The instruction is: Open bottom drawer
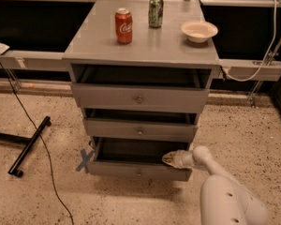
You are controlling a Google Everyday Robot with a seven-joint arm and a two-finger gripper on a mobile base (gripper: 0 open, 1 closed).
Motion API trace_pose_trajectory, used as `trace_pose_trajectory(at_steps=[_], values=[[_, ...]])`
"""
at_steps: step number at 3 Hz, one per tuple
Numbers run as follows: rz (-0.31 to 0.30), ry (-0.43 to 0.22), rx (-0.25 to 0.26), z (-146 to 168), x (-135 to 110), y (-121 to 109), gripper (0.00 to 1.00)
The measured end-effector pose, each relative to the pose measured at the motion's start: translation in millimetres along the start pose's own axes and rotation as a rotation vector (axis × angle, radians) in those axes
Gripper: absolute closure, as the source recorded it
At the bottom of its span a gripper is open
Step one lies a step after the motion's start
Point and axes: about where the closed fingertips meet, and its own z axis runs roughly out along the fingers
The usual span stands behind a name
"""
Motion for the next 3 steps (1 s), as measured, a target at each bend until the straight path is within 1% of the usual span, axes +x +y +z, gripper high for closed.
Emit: trace_pose_trajectory(at_steps=[1,2,3], values=[[0.0,0.0,0.0,-2.5,-2.5,-1.0,1.0],[0.059,0.023,-0.004,-29.7,14.5,20.7,1.0],[0.131,0.039,-0.019,-62.8,28.8,58.3,1.0]])
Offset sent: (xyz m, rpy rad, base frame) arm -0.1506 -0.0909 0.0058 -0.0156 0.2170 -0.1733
